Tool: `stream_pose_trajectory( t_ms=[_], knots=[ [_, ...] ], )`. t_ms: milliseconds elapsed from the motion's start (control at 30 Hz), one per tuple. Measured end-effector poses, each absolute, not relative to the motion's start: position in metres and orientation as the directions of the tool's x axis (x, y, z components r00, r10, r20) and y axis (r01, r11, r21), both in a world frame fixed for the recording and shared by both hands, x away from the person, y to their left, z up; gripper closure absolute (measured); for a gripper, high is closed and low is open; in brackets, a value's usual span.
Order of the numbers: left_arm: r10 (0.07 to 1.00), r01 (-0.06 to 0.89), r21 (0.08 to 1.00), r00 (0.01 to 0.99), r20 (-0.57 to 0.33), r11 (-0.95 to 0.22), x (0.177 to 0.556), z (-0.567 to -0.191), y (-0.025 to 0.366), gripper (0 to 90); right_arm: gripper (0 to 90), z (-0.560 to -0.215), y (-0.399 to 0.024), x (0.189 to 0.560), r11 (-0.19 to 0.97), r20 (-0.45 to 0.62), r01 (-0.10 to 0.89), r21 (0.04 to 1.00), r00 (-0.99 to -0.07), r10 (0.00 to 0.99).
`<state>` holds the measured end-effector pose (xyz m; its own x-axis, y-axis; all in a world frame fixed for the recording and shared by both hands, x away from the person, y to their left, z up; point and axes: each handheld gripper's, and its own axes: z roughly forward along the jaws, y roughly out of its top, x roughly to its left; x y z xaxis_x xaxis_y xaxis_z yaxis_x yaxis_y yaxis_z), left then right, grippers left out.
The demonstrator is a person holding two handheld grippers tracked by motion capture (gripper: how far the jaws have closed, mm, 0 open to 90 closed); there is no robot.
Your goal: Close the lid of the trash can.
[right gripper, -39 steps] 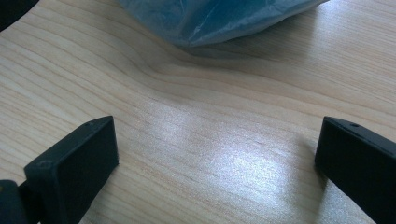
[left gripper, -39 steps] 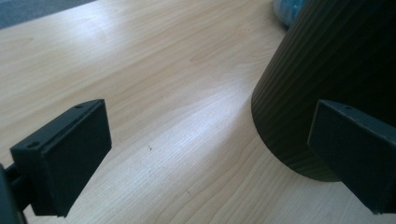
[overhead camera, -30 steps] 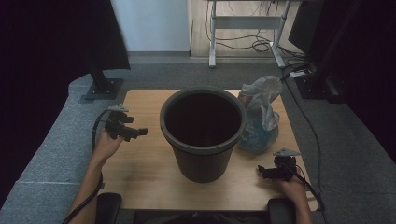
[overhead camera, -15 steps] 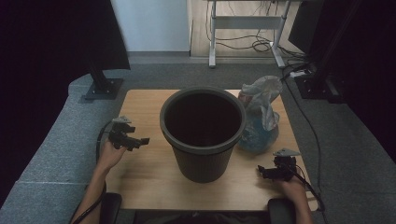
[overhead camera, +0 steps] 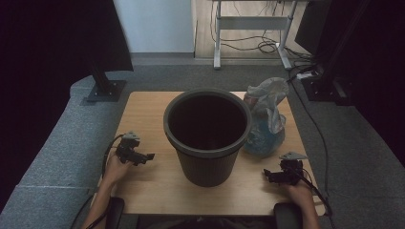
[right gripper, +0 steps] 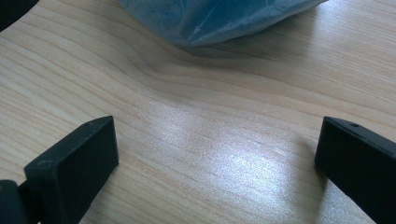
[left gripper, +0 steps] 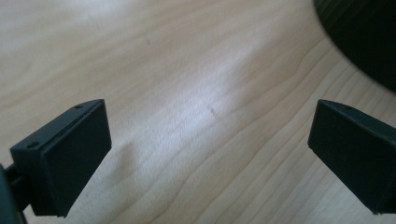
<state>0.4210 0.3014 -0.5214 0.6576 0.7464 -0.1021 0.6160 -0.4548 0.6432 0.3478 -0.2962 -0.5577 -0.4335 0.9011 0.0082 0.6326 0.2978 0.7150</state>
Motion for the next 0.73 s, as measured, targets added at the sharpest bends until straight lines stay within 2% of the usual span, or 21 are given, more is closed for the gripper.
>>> stream_pose_trajectory(
  t_ms=[267,500,733],
  knots=[
    [0.728,0.597,0.587,0.685,-0.019,-0.547,0.415,-0.541,0.293,0.0,0.0,-0.558,-0.296,0.348,0.298,0.008,0.632,0.715,-0.434,0.901],
    [0.718,0.557,0.645,0.696,-0.017,-0.524,0.412,-0.547,0.293,0.0,0.0,-0.558,-0.296,0.348,0.298,0.008,0.633,0.715,-0.434,0.901],
    [0.735,0.569,0.644,0.678,-0.016,-0.511,0.412,-0.547,0.291,0.0,0.0,-0.558,-0.296,0.348,0.298,0.008,0.633,0.715,-0.434,0.901]
  ],
)
